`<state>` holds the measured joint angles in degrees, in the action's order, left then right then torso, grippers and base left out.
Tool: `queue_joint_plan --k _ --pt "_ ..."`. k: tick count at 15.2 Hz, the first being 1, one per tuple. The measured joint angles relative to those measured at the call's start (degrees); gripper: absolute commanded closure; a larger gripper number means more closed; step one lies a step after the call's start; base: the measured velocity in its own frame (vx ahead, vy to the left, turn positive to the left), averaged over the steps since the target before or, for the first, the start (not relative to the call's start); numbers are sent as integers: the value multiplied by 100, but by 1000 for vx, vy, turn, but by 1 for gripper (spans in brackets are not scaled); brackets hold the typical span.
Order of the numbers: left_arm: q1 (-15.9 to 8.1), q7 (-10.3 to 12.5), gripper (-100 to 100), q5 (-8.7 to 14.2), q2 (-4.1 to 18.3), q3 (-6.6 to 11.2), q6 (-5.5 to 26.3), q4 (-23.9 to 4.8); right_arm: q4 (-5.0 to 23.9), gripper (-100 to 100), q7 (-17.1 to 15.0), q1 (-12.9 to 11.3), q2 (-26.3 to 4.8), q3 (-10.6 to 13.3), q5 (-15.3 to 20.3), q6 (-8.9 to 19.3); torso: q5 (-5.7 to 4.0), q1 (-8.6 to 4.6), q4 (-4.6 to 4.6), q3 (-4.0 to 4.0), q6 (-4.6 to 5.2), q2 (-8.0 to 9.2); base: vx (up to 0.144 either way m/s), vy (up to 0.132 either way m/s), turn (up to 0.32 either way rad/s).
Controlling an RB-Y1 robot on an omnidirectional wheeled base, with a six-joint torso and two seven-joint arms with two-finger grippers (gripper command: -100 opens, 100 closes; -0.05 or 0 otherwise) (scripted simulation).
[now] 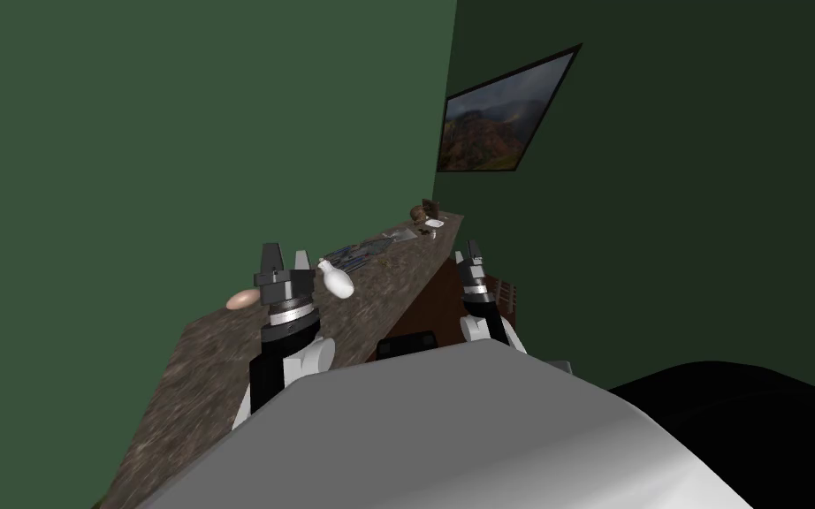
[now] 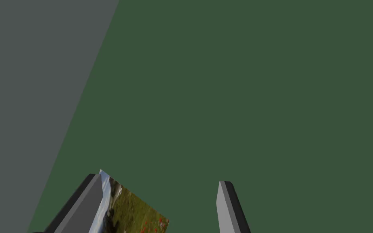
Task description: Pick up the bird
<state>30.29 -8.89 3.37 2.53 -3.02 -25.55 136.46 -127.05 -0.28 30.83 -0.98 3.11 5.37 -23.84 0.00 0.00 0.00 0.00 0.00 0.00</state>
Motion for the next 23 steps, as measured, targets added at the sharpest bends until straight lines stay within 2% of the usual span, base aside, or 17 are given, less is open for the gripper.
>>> queue_joint_plan --k 2,7,14,23 --pt "-26 -17 -100 1 162 20 97 -23 0 0 0 0 1 1 0 0 -3 -18 1 2 1 4 -9 -75 2" --pt "-107 -87 -100 21 518 121 577 -54 0 0 0 0 1 1 0 0 -10 -43 -2 -6 1 -12 25 -99 4" --pt "-224 -184 -100 44 787 253 1238 -151 0 0 0 1 1 1 0 0 -6 -25 -5 -12 0 -20 44 -60 1" --pt "-427 -323 -100 101 1096 491 2245 -313 0 0 0 1 1 1 0 0 -7 -33 -7 -19 0 -34 63 -76 2"
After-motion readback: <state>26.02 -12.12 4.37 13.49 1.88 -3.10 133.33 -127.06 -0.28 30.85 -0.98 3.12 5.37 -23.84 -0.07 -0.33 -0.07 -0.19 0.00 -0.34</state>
